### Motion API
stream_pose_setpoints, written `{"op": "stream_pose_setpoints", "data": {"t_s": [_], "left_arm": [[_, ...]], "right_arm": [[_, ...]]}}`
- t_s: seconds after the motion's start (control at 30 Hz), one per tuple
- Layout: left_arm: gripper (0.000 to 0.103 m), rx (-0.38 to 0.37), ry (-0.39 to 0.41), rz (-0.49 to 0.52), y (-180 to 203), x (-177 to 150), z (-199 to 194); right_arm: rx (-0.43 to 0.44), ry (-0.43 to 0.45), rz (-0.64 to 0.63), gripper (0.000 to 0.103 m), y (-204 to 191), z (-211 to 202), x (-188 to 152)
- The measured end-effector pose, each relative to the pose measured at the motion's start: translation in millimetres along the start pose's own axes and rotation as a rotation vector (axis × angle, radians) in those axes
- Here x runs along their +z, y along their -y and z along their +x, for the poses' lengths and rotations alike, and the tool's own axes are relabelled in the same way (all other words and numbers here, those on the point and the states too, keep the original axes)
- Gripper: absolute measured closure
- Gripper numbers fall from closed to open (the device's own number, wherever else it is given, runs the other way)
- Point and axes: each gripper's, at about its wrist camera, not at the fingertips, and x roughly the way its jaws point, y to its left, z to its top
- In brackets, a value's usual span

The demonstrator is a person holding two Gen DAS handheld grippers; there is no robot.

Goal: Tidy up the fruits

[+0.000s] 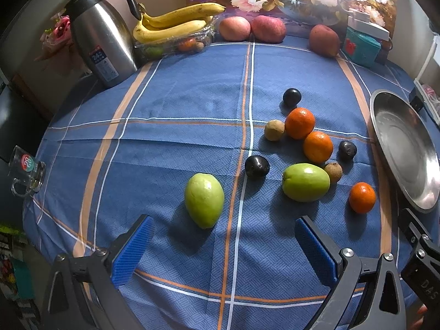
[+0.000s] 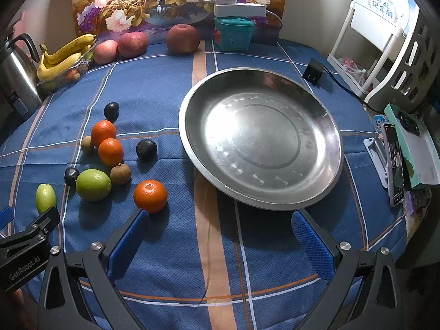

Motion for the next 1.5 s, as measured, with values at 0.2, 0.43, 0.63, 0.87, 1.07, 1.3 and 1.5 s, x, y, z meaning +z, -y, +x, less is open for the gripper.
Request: {"op": "stream_pose_setpoints", "data": {"t_s": [0.2, 0.43, 0.63, 0.87, 1.07, 1.3, 1.5], "left_arm": [[0.0, -0.002, -0.001, 0.003, -0.4, 0.0, 0.4], [0.0, -0.002, -0.001, 0.002, 0.2, -0.7, 0.5], [0.0, -0.002, -0.001, 0.002, 0.2, -0.8, 0.4], [0.0, -0.003, 0.0, 0.001, 0.4, -0.7, 0.3], [0.0, -0.029, 0.007, -0.006, 0.1, 0.5, 0.0], [0.0, -0.043, 0.067, -0.035, -7.1, 12.5, -0.9], [0.0, -0.116, 0.101, -0.117, -26.8, 22.4, 5.9]], "right_arm": [[0.001, 0.001, -0.001, 0.0, 0.0, -0.5, -0.1], [0.002, 0.002, 0.0, 0.0, 0.2, -0.4, -0.4], [0.002, 0.003, -0.001, 0.0, 0.5, -0.2, -0.7], [0.003, 0.004, -0.002, 0.0, 0.9, 0.3, -1.0], [0.004, 0.004, -0.003, 0.0, 1.4, 0.7, -1.1], [0.022, 0.034, -0.03, 0.0, -9.2, -1.6, 1.9], [0.082, 0.058, -0.001, 0.0, -12.8, 0.0, 10.7]]}}
